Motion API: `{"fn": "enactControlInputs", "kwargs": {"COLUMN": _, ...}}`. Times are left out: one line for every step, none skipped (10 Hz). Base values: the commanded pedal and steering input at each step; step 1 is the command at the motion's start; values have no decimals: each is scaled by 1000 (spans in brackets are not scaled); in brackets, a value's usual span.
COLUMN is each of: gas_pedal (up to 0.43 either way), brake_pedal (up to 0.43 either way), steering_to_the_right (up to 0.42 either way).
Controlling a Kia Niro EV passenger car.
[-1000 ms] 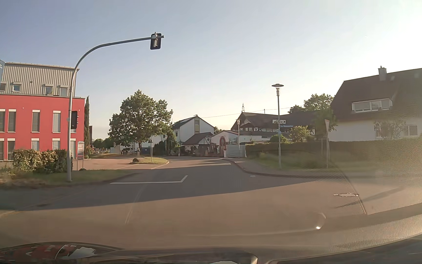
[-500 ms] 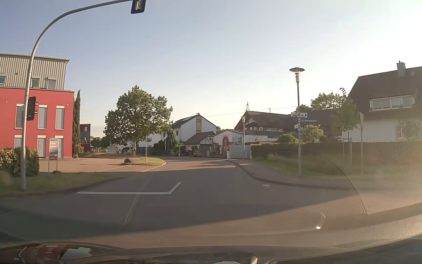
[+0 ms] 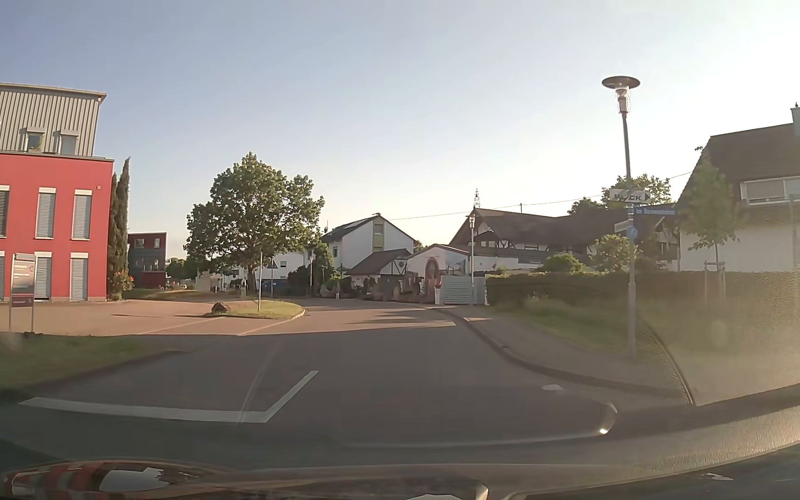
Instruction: Follow the waypoints while adhering to traffic rules and regulations
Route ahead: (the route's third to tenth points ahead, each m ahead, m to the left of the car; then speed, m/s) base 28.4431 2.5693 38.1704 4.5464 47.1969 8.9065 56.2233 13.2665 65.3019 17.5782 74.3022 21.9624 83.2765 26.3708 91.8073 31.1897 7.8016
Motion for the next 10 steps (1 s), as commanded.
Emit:
{"fn": "enactControlInputs", "kwargs": {"gas_pedal": 130, "brake_pedal": 0, "steering_to_the_right": -5}}
{"fn": "enactControlInputs", "kwargs": {"gas_pedal": 130, "brake_pedal": 0, "steering_to_the_right": -5}}
{"fn": "enactControlInputs", "kwargs": {"gas_pedal": 118, "brake_pedal": 0, "steering_to_the_right": -5}}
{"fn": "enactControlInputs", "kwargs": {"gas_pedal": 110, "brake_pedal": 0, "steering_to_the_right": 0}}
{"fn": "enactControlInputs", "kwargs": {"gas_pedal": 98, "brake_pedal": 0, "steering_to_the_right": 3}}
{"fn": "enactControlInputs", "kwargs": {"gas_pedal": 98, "brake_pedal": 0, "steering_to_the_right": 4}}
{"fn": "enactControlInputs", "kwargs": {"gas_pedal": 98, "brake_pedal": 0, "steering_to_the_right": 4}}
{"fn": "enactControlInputs", "kwargs": {"gas_pedal": 98, "brake_pedal": 0, "steering_to_the_right": 4}}
{"fn": "enactControlInputs", "kwargs": {"gas_pedal": 98, "brake_pedal": 0, "steering_to_the_right": 4}}
{"fn": "enactControlInputs", "kwargs": {"gas_pedal": 98, "brake_pedal": 0, "steering_to_the_right": 3}}
